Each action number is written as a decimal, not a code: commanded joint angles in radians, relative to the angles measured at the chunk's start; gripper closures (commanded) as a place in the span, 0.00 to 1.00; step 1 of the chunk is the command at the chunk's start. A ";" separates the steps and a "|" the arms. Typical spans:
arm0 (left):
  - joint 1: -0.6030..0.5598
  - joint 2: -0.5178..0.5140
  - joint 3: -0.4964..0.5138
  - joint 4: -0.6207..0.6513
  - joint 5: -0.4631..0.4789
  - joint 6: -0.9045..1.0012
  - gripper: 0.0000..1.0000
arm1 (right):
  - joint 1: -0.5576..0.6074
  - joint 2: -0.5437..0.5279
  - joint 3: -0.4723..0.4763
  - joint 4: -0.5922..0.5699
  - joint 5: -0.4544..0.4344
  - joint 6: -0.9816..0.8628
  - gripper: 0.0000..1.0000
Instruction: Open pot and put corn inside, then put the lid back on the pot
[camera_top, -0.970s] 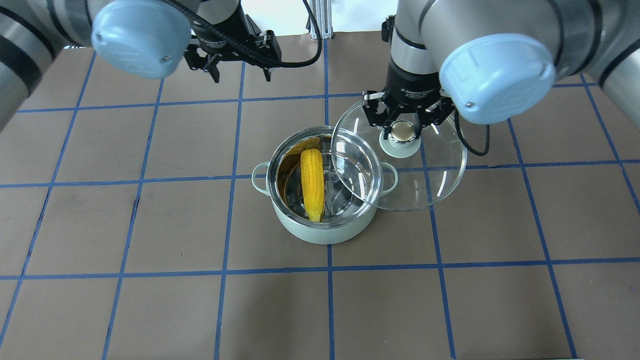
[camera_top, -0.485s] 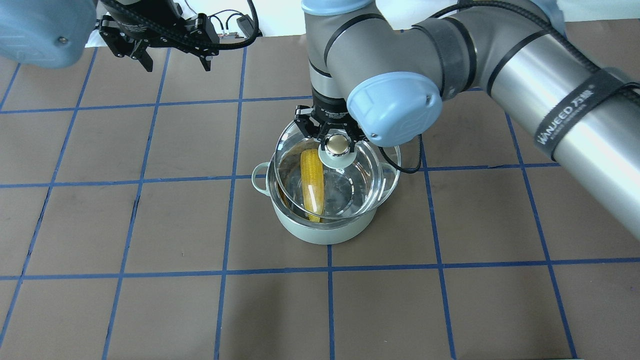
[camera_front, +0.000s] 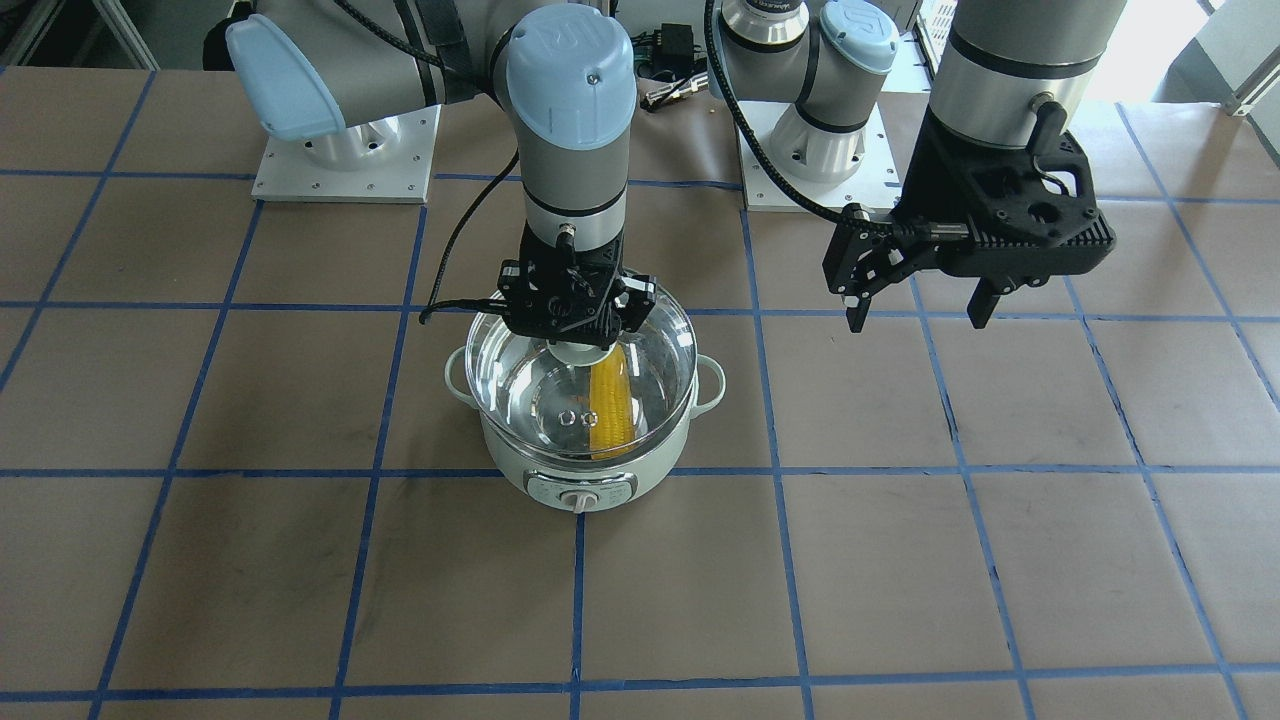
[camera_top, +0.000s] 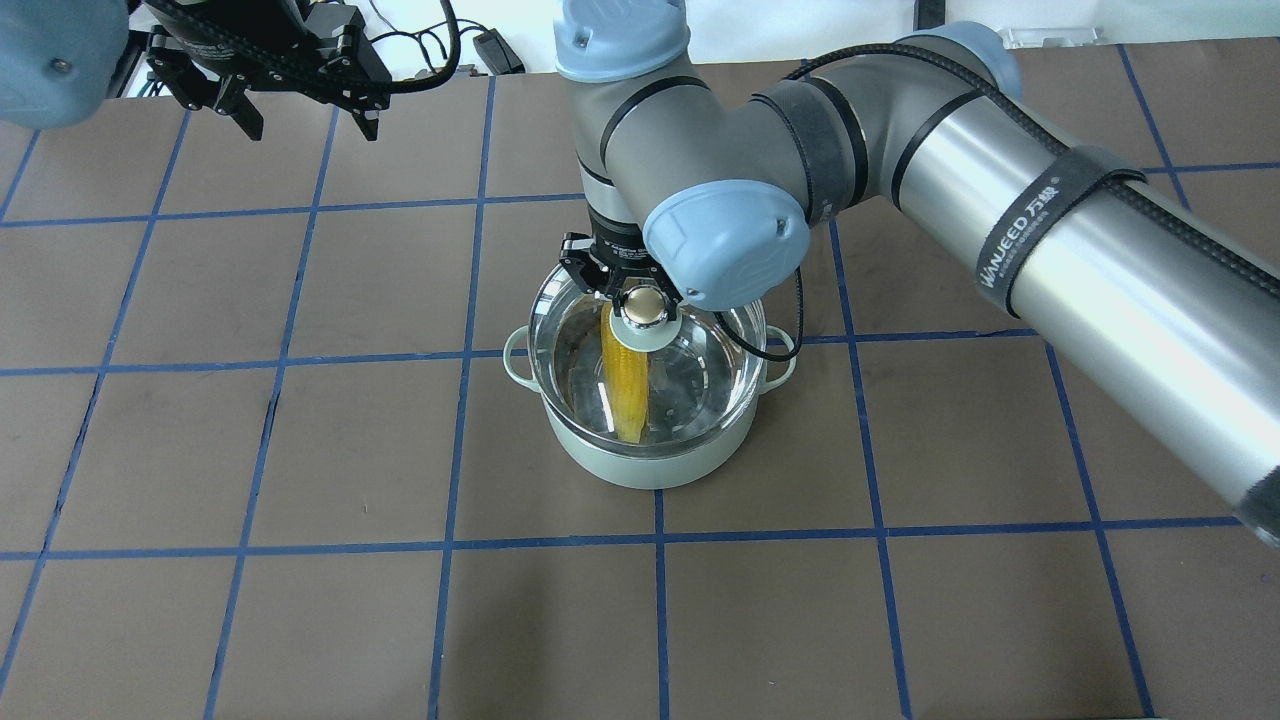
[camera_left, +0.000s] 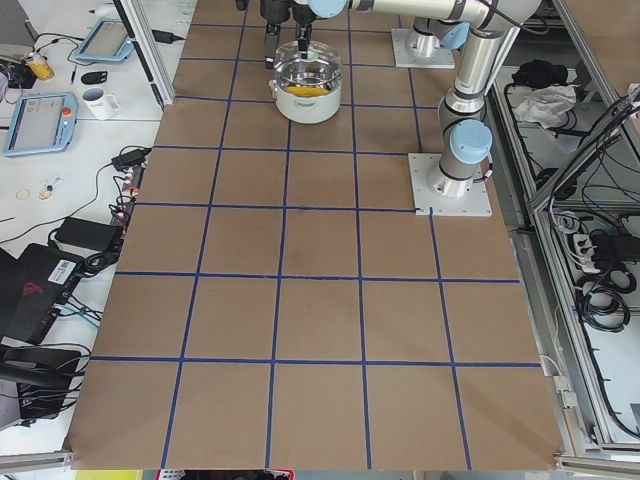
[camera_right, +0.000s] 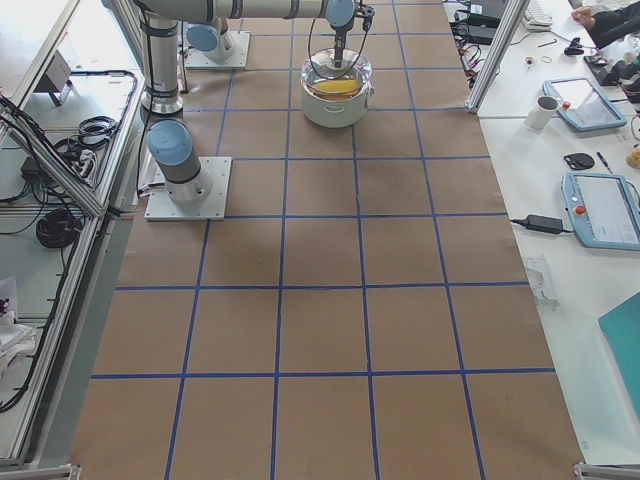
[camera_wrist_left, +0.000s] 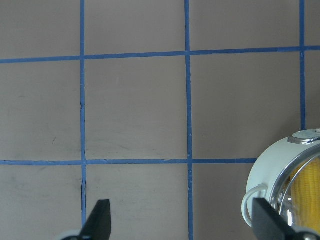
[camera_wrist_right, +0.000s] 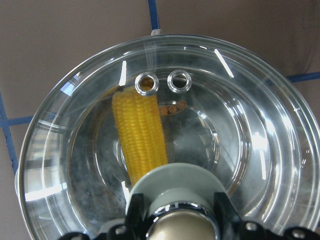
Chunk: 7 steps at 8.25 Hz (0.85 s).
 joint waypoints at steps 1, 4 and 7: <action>0.008 0.002 -0.030 0.002 -0.082 0.005 0.00 | 0.001 0.023 0.005 -0.006 0.003 0.005 0.51; 0.013 0.002 -0.037 -0.003 -0.107 0.013 0.00 | 0.001 0.028 0.005 -0.006 0.002 0.005 0.51; 0.011 0.004 -0.068 0.009 -0.096 0.013 0.00 | 0.001 0.029 0.011 -0.006 0.001 -0.001 0.51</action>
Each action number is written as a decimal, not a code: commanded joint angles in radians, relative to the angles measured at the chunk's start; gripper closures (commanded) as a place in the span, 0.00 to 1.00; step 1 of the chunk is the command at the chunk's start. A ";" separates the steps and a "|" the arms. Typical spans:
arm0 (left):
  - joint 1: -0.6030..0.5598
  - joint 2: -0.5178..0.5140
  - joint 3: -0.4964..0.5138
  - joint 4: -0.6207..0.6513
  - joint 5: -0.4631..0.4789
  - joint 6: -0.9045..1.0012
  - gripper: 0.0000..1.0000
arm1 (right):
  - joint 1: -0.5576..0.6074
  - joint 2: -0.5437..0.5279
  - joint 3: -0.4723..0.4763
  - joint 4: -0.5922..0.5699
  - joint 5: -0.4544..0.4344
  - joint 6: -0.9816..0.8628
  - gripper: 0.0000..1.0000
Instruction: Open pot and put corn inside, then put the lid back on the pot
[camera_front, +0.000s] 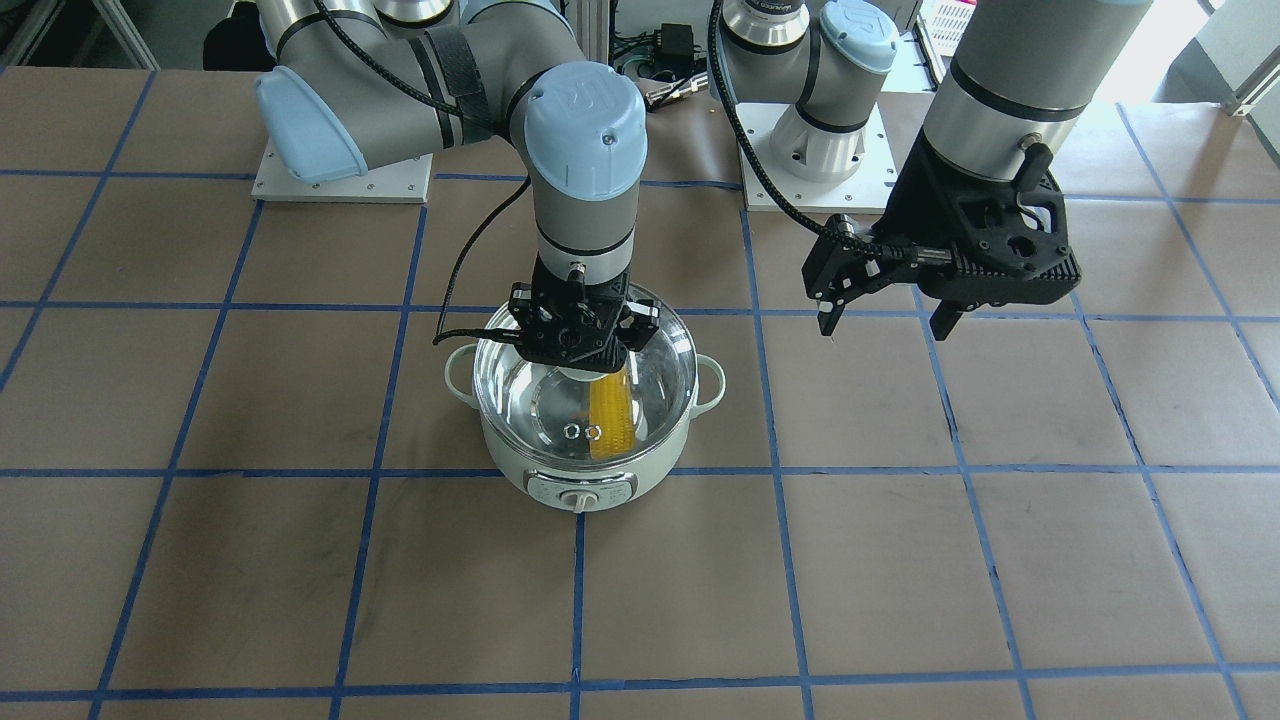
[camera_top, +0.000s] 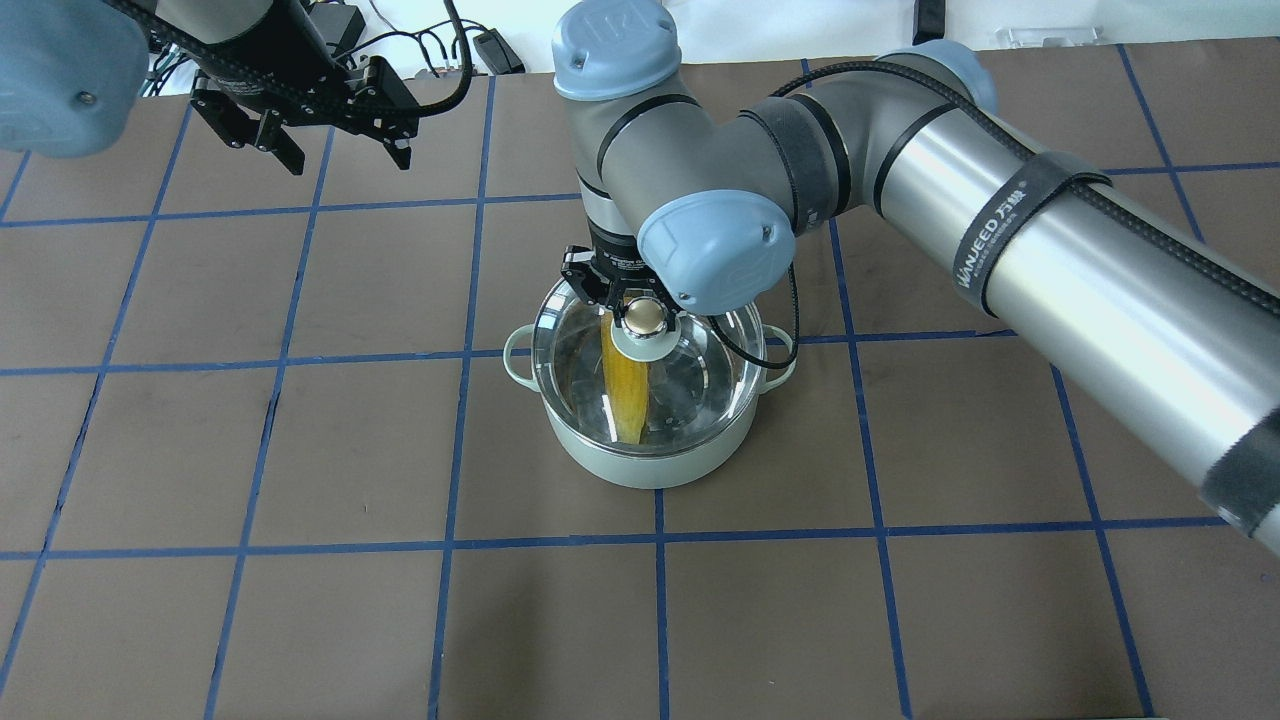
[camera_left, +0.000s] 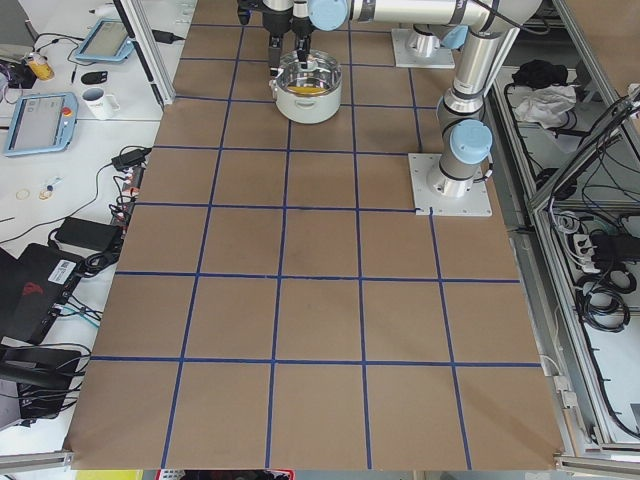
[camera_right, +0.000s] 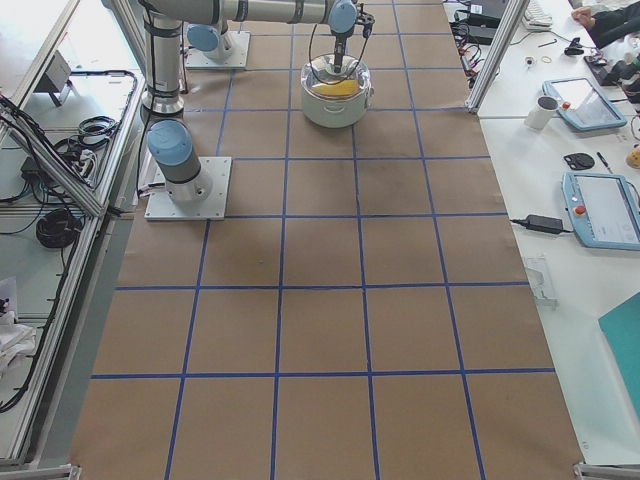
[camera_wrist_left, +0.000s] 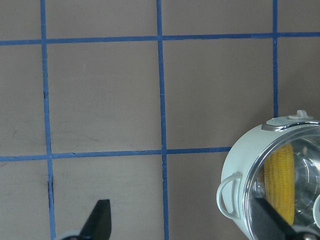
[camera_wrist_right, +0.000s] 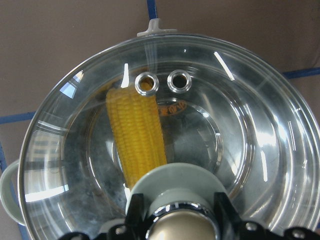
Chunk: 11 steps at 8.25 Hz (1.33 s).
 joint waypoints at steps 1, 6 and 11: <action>0.001 0.005 -0.016 0.007 0.002 0.003 0.00 | 0.000 0.002 0.001 0.000 -0.001 -0.002 0.51; 0.001 0.005 -0.019 0.012 0.002 0.020 0.00 | 0.000 0.010 0.003 -0.011 -0.001 -0.009 0.51; 0.000 0.005 -0.020 0.009 0.004 0.019 0.00 | 0.000 0.016 0.001 -0.038 -0.001 -0.012 0.48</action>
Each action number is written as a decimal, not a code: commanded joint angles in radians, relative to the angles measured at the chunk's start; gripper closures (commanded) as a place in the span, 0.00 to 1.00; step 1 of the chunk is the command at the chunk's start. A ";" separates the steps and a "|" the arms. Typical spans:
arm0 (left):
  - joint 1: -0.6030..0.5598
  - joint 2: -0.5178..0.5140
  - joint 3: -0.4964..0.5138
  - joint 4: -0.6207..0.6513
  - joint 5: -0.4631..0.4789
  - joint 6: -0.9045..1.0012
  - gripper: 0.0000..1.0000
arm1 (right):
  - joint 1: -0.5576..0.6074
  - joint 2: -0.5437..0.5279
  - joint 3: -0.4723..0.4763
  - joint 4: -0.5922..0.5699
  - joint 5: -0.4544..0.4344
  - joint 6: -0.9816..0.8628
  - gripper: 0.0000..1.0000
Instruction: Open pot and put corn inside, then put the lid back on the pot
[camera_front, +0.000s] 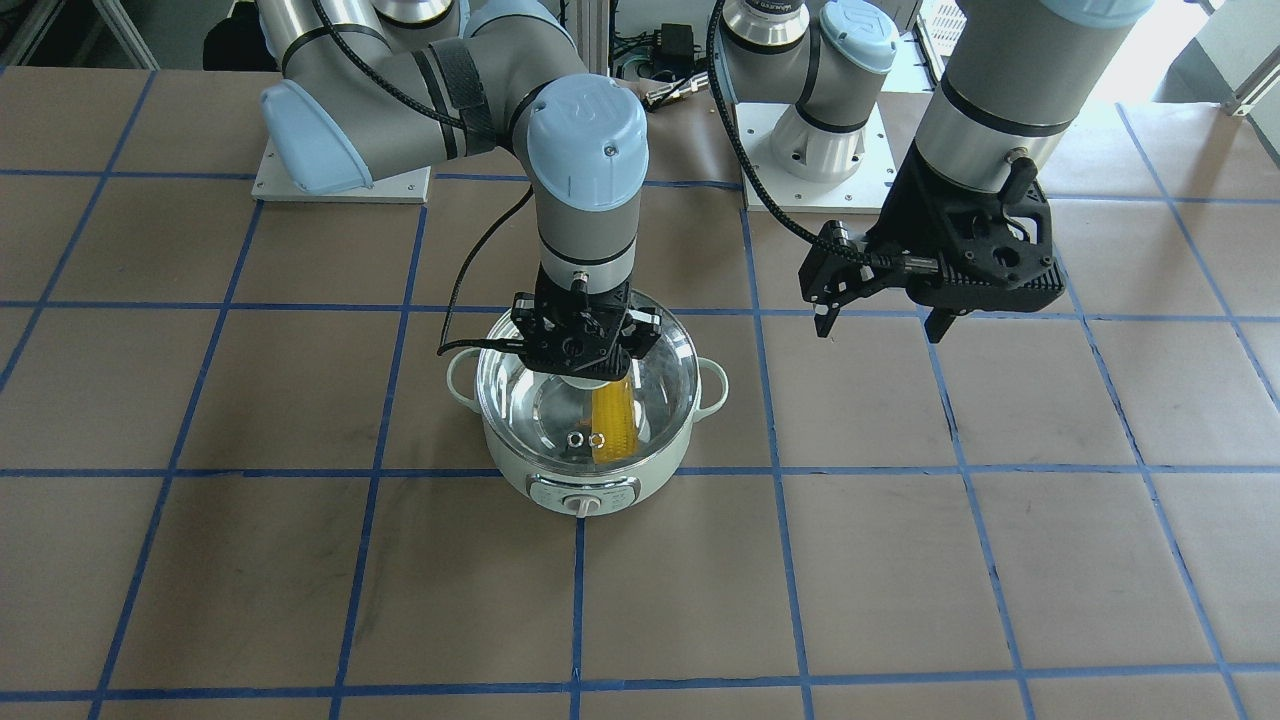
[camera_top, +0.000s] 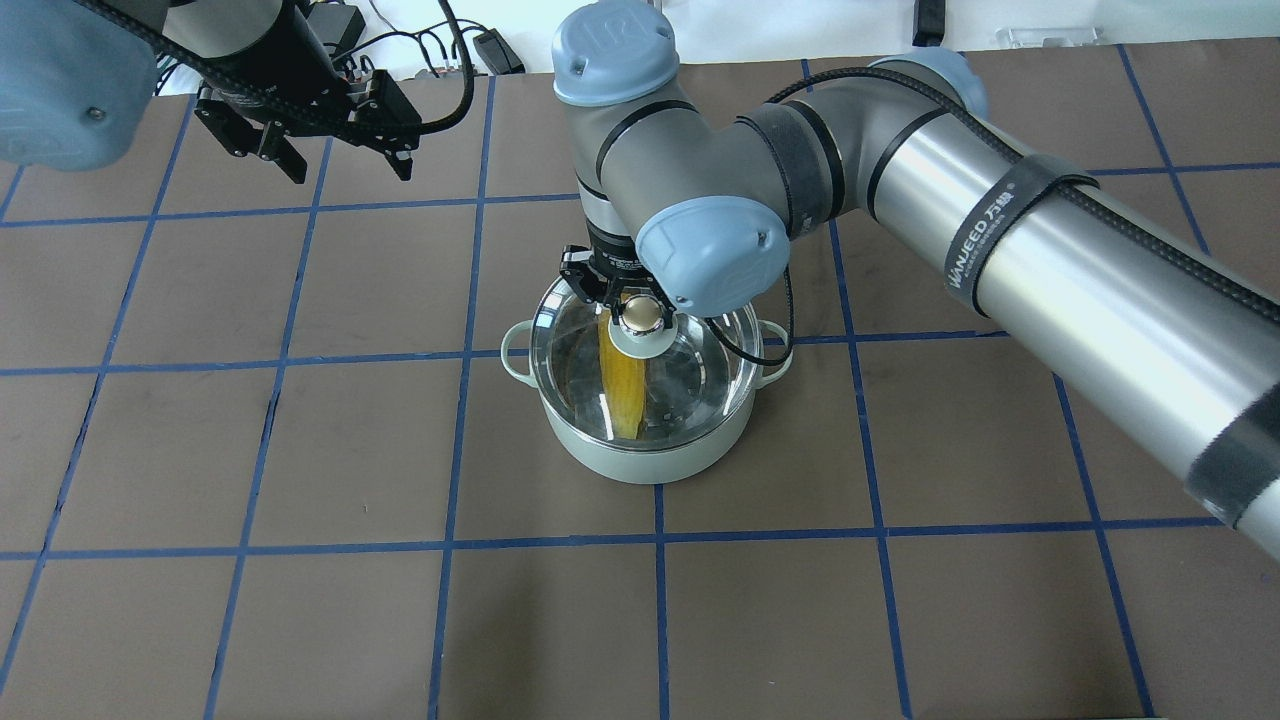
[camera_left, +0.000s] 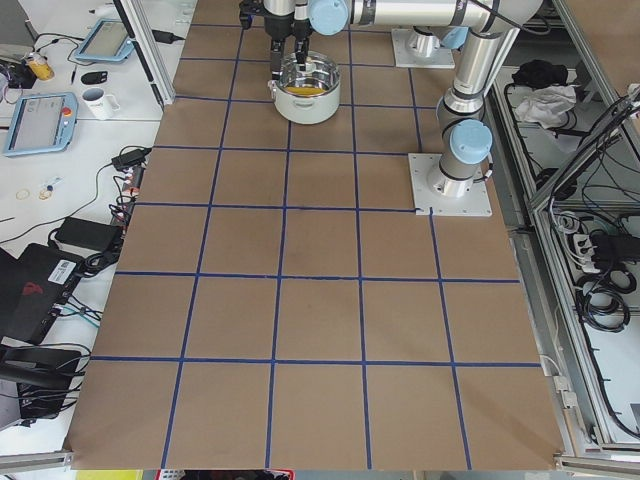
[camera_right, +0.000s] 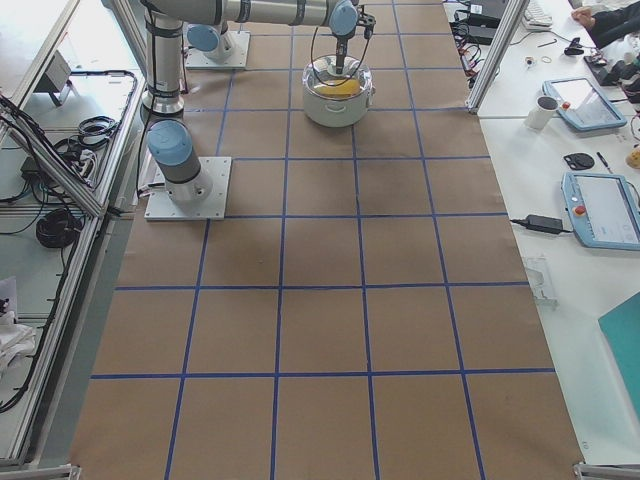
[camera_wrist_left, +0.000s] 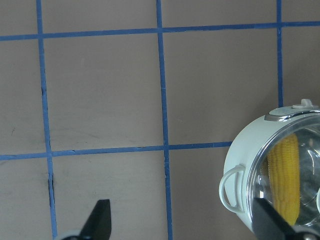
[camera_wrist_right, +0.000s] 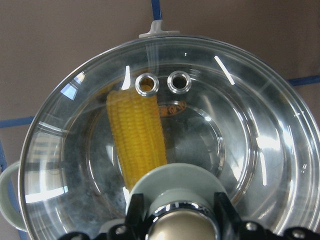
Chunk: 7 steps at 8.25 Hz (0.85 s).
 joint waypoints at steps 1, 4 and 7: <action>-0.001 0.000 0.000 0.000 0.001 0.000 0.00 | 0.000 0.005 0.000 -0.009 0.000 0.001 0.41; -0.001 0.000 0.000 0.000 0.001 0.001 0.00 | 0.000 0.003 0.000 -0.016 0.000 0.007 0.02; -0.001 0.000 0.000 0.000 0.001 0.000 0.00 | -0.003 -0.021 -0.001 -0.029 -0.009 -0.002 0.00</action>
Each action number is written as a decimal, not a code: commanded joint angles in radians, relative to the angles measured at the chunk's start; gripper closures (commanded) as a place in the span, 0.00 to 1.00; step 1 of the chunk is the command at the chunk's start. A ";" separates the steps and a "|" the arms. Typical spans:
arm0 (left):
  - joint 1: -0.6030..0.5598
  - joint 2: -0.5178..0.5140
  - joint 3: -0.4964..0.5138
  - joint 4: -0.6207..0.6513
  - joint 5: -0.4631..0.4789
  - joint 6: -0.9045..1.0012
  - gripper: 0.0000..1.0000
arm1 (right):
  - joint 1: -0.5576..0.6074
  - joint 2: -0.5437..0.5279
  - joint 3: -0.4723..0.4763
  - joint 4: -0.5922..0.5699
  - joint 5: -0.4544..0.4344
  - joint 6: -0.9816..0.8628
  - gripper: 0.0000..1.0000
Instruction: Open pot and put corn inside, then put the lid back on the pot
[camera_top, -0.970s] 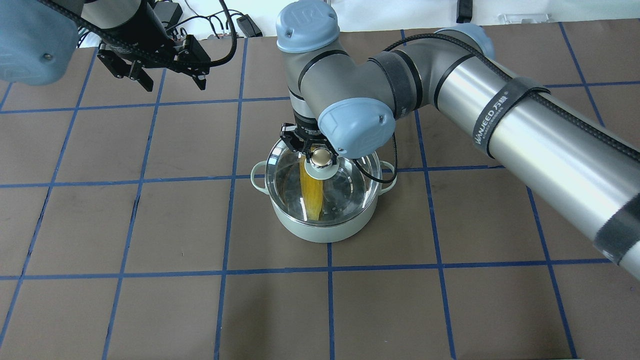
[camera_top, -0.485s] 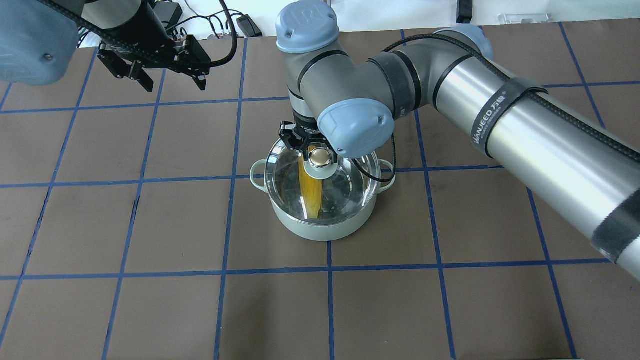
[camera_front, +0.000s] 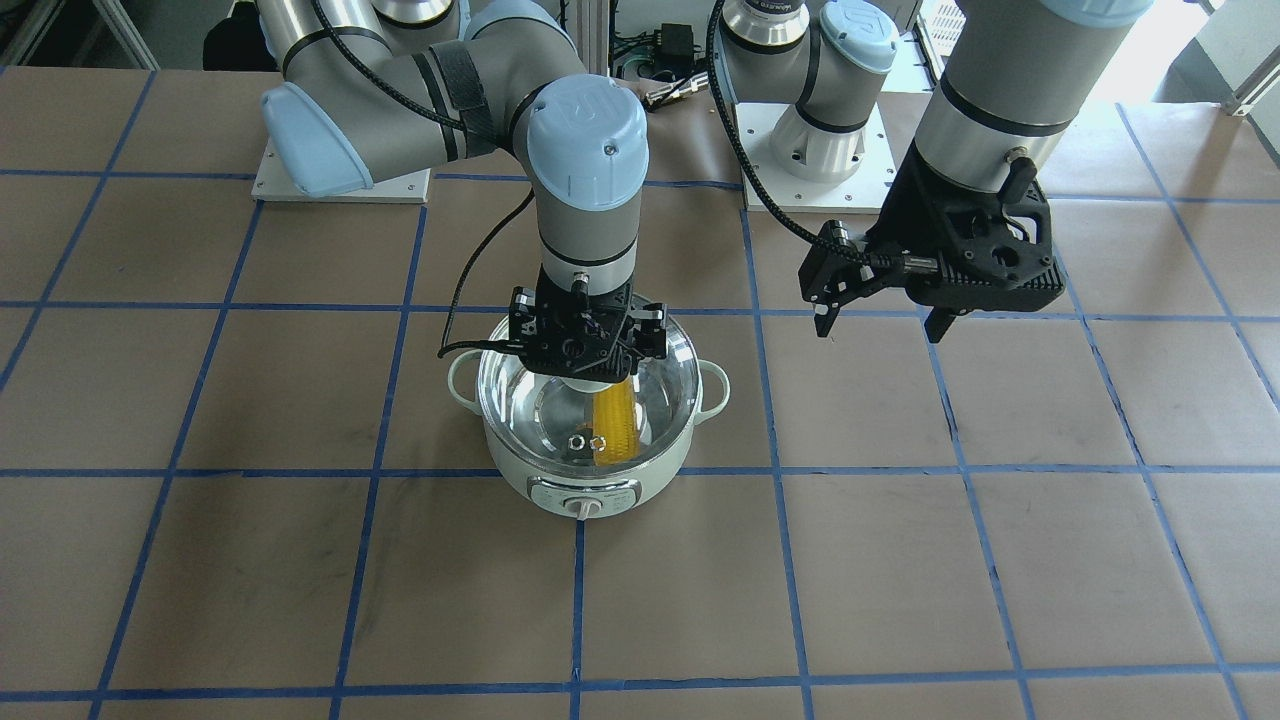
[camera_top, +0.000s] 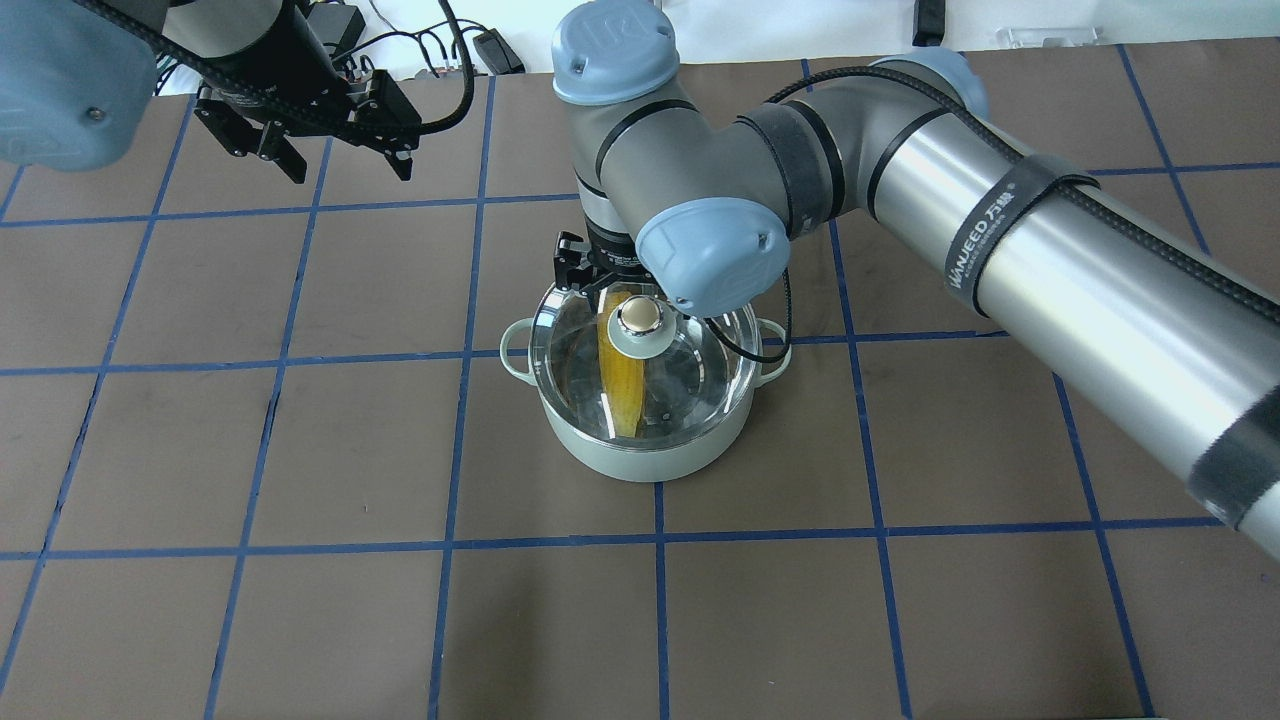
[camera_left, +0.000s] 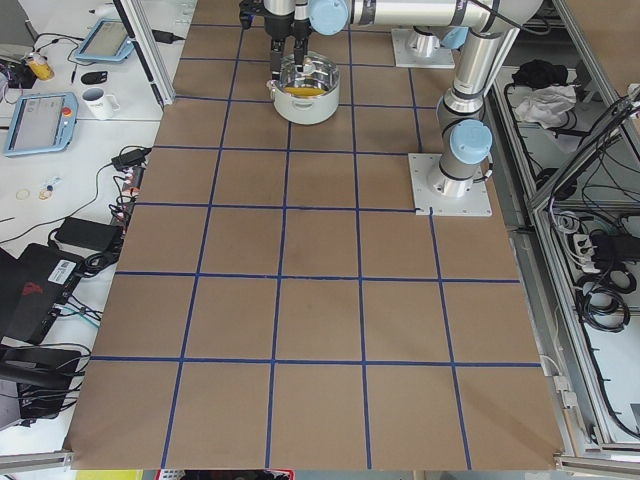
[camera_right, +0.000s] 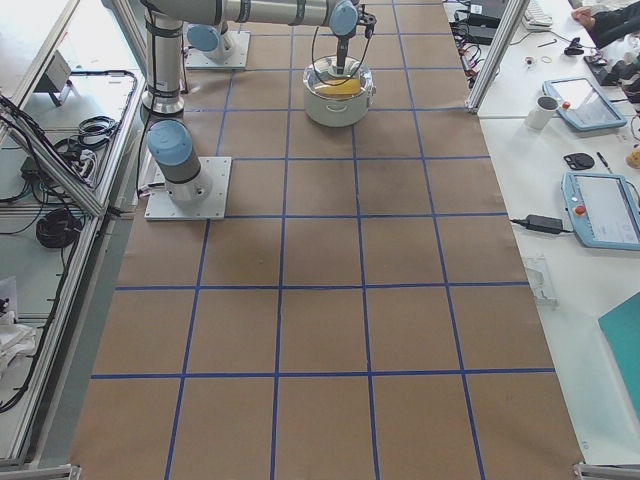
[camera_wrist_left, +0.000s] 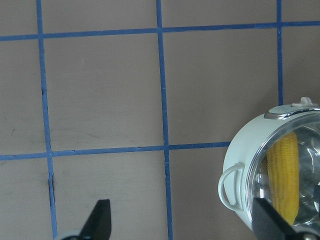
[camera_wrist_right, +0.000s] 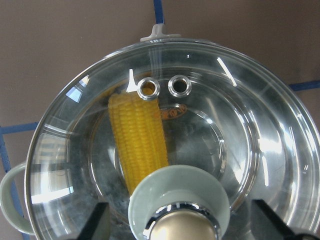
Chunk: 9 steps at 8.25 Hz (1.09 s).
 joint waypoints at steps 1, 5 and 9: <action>0.000 0.001 0.000 -0.001 0.000 0.000 0.00 | -0.004 -0.068 -0.001 -0.016 -0.009 -0.010 0.00; 0.000 0.001 0.000 -0.001 0.000 0.000 0.00 | -0.009 -0.253 0.002 0.137 -0.005 -0.030 0.00; 0.000 0.001 0.000 -0.001 0.000 0.000 0.00 | -0.035 -0.271 0.000 0.211 -0.022 -0.123 0.00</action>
